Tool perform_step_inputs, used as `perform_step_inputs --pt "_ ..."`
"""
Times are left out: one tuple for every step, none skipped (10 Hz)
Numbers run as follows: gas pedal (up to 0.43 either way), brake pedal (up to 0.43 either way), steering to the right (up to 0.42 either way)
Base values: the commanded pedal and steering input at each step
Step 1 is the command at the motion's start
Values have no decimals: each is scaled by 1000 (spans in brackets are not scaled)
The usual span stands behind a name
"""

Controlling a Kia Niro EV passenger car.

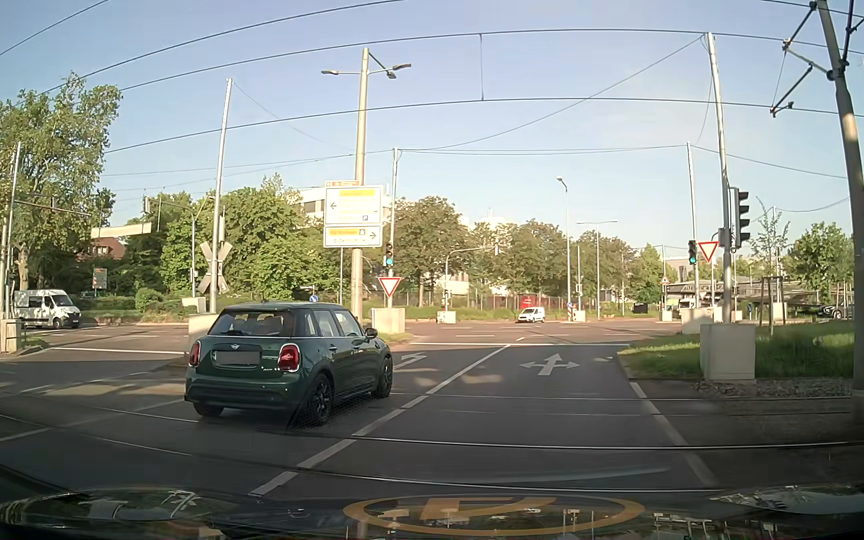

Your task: Follow the waypoints while adhering to traffic rules and regulations

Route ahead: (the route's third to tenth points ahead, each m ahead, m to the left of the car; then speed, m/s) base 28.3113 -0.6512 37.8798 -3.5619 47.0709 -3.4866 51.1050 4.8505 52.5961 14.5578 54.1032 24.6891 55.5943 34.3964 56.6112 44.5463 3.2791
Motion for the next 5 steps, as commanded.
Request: perform_step_inputs --pt "488 0 235" --pt "500 0 231" --pt "512 0 221" --pt "512 0 194" --pt "520 0 135"
